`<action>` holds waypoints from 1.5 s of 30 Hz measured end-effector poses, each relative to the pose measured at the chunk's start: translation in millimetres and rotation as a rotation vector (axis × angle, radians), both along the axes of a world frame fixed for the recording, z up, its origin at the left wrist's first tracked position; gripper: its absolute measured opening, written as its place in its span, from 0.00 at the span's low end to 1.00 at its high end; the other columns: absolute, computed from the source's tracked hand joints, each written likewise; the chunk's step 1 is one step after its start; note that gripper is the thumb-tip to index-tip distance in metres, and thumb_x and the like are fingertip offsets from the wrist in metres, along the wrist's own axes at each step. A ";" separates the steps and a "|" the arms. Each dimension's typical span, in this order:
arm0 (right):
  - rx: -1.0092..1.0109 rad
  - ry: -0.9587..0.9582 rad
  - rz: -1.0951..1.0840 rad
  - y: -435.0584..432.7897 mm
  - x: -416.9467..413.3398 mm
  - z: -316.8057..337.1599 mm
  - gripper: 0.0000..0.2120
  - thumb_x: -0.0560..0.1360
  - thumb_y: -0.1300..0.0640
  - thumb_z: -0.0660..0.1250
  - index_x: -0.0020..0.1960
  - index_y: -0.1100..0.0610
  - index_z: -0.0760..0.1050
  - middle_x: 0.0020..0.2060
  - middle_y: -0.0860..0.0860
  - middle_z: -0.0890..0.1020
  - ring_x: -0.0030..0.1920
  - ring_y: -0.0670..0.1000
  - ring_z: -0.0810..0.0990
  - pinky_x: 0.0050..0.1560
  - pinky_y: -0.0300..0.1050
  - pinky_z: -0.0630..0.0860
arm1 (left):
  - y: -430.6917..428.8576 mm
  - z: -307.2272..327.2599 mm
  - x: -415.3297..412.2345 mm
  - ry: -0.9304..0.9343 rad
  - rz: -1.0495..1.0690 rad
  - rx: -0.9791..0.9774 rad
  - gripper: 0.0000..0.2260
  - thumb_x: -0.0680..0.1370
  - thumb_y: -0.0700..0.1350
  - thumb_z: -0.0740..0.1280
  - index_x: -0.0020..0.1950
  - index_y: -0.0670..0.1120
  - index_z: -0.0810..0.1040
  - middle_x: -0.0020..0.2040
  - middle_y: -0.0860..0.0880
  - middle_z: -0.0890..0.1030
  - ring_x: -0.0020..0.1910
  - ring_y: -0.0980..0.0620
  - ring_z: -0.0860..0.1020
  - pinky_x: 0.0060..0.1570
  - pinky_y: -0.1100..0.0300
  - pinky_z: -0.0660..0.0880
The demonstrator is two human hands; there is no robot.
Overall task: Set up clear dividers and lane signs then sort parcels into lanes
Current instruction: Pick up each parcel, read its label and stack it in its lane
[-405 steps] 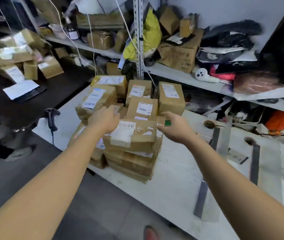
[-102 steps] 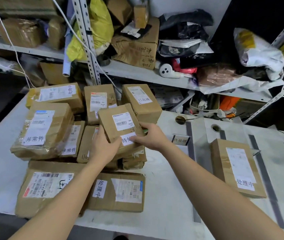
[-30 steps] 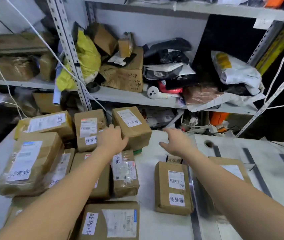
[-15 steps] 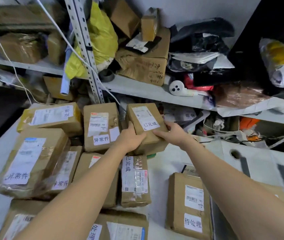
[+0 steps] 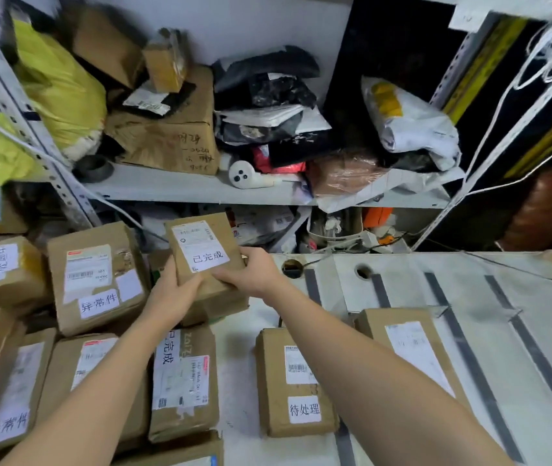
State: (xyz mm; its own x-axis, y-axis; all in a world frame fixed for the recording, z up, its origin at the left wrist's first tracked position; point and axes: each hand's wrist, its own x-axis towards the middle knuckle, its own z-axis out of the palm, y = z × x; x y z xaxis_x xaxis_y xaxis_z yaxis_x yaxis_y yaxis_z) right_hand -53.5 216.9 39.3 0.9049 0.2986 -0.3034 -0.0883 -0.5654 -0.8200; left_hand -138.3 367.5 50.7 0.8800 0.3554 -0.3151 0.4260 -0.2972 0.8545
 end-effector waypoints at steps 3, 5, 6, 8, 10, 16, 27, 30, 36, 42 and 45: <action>0.020 -0.011 -0.061 -13.0 -13.8 10.3 0.28 0.66 0.44 0.80 0.64 0.51 0.80 0.56 0.46 0.86 0.55 0.48 0.84 0.56 0.52 0.83 | -3.0 10.4 -4.9 -0.036 -0.061 0.029 0.28 0.82 0.51 0.65 0.79 0.62 0.59 0.73 0.53 0.73 0.63 0.49 0.73 0.61 0.50 0.72; 0.037 -0.048 -0.103 -23.3 -23.0 22.3 0.30 0.65 0.41 0.80 0.63 0.52 0.81 0.55 0.46 0.86 0.54 0.48 0.84 0.56 0.53 0.83 | -7.1 20.5 -5.2 -0.040 -0.088 0.031 0.28 0.81 0.52 0.66 0.79 0.63 0.60 0.71 0.54 0.74 0.63 0.47 0.74 0.64 0.45 0.74; 0.040 -0.066 -0.123 -28.7 -26.9 29.7 0.31 0.64 0.40 0.79 0.63 0.52 0.81 0.54 0.46 0.86 0.54 0.48 0.84 0.55 0.52 0.83 | -9.6 25.6 -5.2 -0.052 -0.101 0.039 0.28 0.81 0.52 0.66 0.78 0.63 0.60 0.71 0.55 0.74 0.62 0.48 0.74 0.63 0.45 0.74; 0.062 -0.097 -0.148 -40.9 -35.8 47.1 0.29 0.66 0.42 0.80 0.62 0.53 0.81 0.54 0.46 0.85 0.53 0.47 0.84 0.54 0.48 0.83 | -17.2 38.3 -7.1 -0.095 -0.134 0.058 0.27 0.80 0.53 0.66 0.78 0.63 0.61 0.71 0.54 0.74 0.61 0.49 0.74 0.58 0.49 0.73; 0.090 -0.133 -0.159 -55.6 -45.5 65.6 0.24 0.70 0.47 0.80 0.63 0.54 0.81 0.52 0.45 0.85 0.50 0.43 0.82 0.48 0.38 0.81 | -26.7 50.5 -8.9 -0.130 -0.169 0.083 0.28 0.80 0.53 0.65 0.78 0.62 0.60 0.72 0.54 0.74 0.61 0.49 0.73 0.56 0.49 0.72; 0.109 -0.216 -0.212 -104.5 -75.7 112.5 0.27 0.69 0.44 0.80 0.63 0.54 0.81 0.54 0.46 0.86 0.52 0.46 0.84 0.53 0.50 0.84 | -68.5 94.0 -22.5 -0.185 -0.230 0.155 0.27 0.77 0.58 0.64 0.75 0.65 0.61 0.69 0.57 0.75 0.62 0.48 0.74 0.62 0.44 0.74; 0.135 -0.315 -0.271 -269.0 -117.9 161.6 0.26 0.66 0.42 0.81 0.60 0.50 0.83 0.50 0.43 0.87 0.49 0.44 0.85 0.51 0.47 0.84 | -224.1 140.3 -57.1 -0.287 -0.281 0.184 0.28 0.78 0.60 0.64 0.77 0.67 0.60 0.69 0.60 0.74 0.58 0.53 0.75 0.50 0.55 0.72; 0.123 -0.309 -0.269 -337.3 -127.5 160.7 0.27 0.65 0.42 0.81 0.61 0.51 0.83 0.49 0.43 0.87 0.49 0.44 0.85 0.52 0.48 0.84 | -291.3 137.9 -66.8 -0.292 -0.296 0.147 0.29 0.76 0.61 0.65 0.76 0.66 0.61 0.70 0.60 0.74 0.63 0.52 0.74 0.56 0.52 0.73; 0.095 -0.292 -0.294 -460.0 -138.2 141.2 0.28 0.65 0.45 0.83 0.62 0.53 0.82 0.51 0.46 0.87 0.50 0.44 0.85 0.53 0.47 0.84 | -412.6 117.8 -75.7 -0.242 -0.347 0.048 0.30 0.78 0.56 0.70 0.78 0.61 0.62 0.66 0.60 0.74 0.62 0.54 0.74 0.57 0.57 0.72; 0.120 -0.182 -0.313 -538.9 -145.2 103.1 0.30 0.67 0.48 0.82 0.67 0.52 0.79 0.56 0.48 0.86 0.48 0.42 0.84 0.51 0.46 0.84 | -488.2 80.3 -76.0 -0.135 -0.397 -0.029 0.35 0.74 0.59 0.73 0.78 0.59 0.63 0.71 0.56 0.74 0.65 0.53 0.75 0.66 0.49 0.75; 0.102 -0.133 -0.336 -562.5 -147.0 79.0 0.32 0.66 0.46 0.83 0.67 0.52 0.79 0.53 0.47 0.86 0.50 0.45 0.84 0.51 0.49 0.85 | -511.7 56.4 -77.3 -0.097 -0.423 -0.050 0.35 0.75 0.58 0.74 0.79 0.59 0.62 0.72 0.57 0.74 0.66 0.54 0.74 0.67 0.51 0.74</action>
